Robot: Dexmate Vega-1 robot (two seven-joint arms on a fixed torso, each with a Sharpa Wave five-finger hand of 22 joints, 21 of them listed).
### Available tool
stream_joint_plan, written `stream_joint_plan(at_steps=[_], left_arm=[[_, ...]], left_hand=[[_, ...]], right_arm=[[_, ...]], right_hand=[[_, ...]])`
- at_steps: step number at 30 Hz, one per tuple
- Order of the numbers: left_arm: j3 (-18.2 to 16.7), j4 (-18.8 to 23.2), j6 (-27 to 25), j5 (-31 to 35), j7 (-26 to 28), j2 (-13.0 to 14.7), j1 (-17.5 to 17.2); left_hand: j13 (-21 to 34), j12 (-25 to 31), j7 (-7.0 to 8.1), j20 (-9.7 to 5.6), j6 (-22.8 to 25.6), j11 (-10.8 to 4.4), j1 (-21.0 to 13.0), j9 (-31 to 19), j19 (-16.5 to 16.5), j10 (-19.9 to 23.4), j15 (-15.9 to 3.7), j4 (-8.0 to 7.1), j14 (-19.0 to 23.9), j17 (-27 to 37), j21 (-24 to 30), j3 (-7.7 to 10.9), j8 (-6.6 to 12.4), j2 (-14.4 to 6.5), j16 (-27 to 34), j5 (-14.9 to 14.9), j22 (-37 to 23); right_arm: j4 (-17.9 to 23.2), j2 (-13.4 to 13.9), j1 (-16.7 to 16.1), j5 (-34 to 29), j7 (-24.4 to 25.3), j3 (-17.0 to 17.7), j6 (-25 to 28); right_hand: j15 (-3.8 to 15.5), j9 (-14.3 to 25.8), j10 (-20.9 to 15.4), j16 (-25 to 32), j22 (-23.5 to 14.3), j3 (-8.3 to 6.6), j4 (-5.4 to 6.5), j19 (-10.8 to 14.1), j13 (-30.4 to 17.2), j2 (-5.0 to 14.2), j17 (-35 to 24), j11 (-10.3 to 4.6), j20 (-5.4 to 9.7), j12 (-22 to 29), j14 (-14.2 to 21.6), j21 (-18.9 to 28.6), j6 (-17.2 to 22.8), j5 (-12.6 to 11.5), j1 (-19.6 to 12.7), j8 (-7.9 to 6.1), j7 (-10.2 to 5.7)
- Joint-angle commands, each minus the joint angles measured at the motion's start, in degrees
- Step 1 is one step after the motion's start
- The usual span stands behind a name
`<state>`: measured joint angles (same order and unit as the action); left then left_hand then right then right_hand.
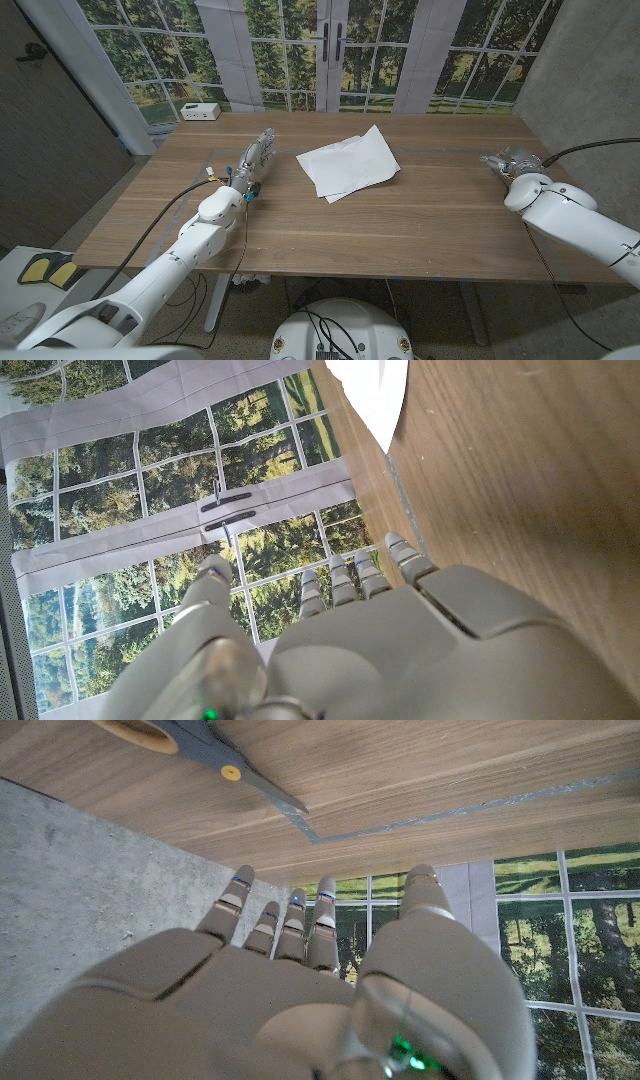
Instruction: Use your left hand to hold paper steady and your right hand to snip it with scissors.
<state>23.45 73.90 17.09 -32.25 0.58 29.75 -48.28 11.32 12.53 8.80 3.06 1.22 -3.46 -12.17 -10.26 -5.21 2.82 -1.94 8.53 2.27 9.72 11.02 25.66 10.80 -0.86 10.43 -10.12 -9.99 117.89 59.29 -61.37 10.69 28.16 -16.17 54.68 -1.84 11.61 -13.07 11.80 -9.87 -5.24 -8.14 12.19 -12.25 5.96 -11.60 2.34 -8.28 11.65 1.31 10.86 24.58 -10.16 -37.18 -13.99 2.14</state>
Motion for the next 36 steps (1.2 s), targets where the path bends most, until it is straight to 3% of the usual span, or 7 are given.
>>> stream_joint_plan(at_steps=[1, 5, 13, 17, 27, 36], left_arm=[[-0.02, 0.01, -0.1, -0.13, 0.07, -0.01, -0.23], [0.02, -0.13, -0.22, -0.04, 0.29, -0.1, -0.19], [0.24, -0.84, -0.02, -0.13, 0.25, -0.69, -0.03], [0.32, -0.81, -0.14, -0.14, 0.32, -0.78, -0.06], [0.1, -0.01, -0.38, 0.05, 1.05, -0.4, -0.5], [0.07, 0.38, -0.59, 0.04, 1.12, -0.24, -0.63]], left_hand=[[0.11, -0.12, 0.09, -0.28, 0.09, -0.36, -0.37, -0.08, -0.25, 0.33, -2.3, -0.19, 0.61, 0.24, 0.15, -0.16, -0.08, 0.05, 0.09, -0.01, -0.12], [0.11, -0.08, 0.05, -0.27, 0.05, -0.27, -0.37, -0.08, -0.26, 0.45, -2.36, -0.19, 0.66, 0.24, 0.16, -0.17, -0.09, 0.05, 0.1, -0.01, -0.12], [0.11, 0.14, 0.12, -1.0, 0.23, -0.42, -0.43, -0.08, -0.56, 1.12, -2.85, -0.18, 1.25, 0.23, 0.25, -0.19, -0.03, 0.06, 0.27, -0.01, -0.11], [0.11, 0.19, 0.16, -1.03, 0.31, -0.5, -0.46, -0.08, -0.62, 1.28, -2.79, -0.18, 1.28, 0.22, 0.26, -0.2, -0.01, 0.06, 0.25, -0.01, -0.1], [0.11, 0.12, 0.1, -1.05, 0.29, -0.46, -0.51, -0.08, -0.63, 1.21, -2.84, -0.17, 1.37, 0.21, 0.24, -0.21, -0.03, 0.05, 0.22, -0.01, -0.1], [0.12, 0.13, 0.08, -1.05, 0.31, -0.48, -0.55, -0.08, -0.64, 1.3, -2.87, -0.17, 1.37, 0.2, 0.22, -0.21, -0.03, 0.02, 0.18, -0.01, -0.09]], right_arm=[[-1.69, 0.2, -0.77, 1.69, -0.04, 1.41, -0.23], [-1.92, 0.23, -0.57, 1.75, 0.23, 1.13, 0.43], [-2.64, 0.64, -0.11, 1.58, 0.47, 0.5, 0.62], [-2.93, 1.02, 0.19, 1.69, 0.21, 0.35, 0.79], [-3.88, 1.19, 1.29, 2.3, -0.46, -0.39, 1.93], [-3.68, 1.81, 2.06, 2.43, -0.86, -1.25, 3.5]], right_hand=[[0.27, 0.32, 0.08, 0.32, -0.19, -0.13, 0.19, 0.33, -0.07, -0.52, -0.07, -0.24, 0.34, 0.03, 0.24, 0.48, 1.23, -0.05, -0.31, -0.5, 0.21], [0.4, 0.44, -0.32, 0.42, -0.19, -0.22, 0.09, 0.41, -0.06, -0.55, -0.06, -1.39, 0.35, 0.25, 0.48, 0.48, 2.31, -0.08, -0.49, -0.79, -0.3], [0.58, 0.5, -0.61, 0.44, -0.2, -0.33, -0.01, 0.52, -0.06, -0.55, -0.05, -1.35, 0.46, 0.37, 0.53, 0.51, 2.55, -0.1, -0.71, -0.76, -0.14], [1.68, 0.51, -0.88, 0.49, -0.2, -0.5, -0.19, 0.73, -0.05, -0.58, -0.02, -2.26, 0.75, 0.46, 0.66, 0.56, 2.74, -0.12, -1.12, -0.64, -0.14], [1.75, 0.6, -0.55, 0.28, -0.2, -0.82, -0.46, 0.65, -0.02, -0.51, 0.04, -1.59, 0.96, 0.32, 0.19, 0.48, 2.92, -0.14, -1.81, -0.54, 0.44], [2.77, 0.64, -1.7, 0.25, -0.19, -1.2, -0.75, 0.87, 0.03, -0.48, 0.15, -2.26, 1.14, 0.71, 0.21, 0.52, 3.34, -0.17, -2.68, -0.48, 1.06]])
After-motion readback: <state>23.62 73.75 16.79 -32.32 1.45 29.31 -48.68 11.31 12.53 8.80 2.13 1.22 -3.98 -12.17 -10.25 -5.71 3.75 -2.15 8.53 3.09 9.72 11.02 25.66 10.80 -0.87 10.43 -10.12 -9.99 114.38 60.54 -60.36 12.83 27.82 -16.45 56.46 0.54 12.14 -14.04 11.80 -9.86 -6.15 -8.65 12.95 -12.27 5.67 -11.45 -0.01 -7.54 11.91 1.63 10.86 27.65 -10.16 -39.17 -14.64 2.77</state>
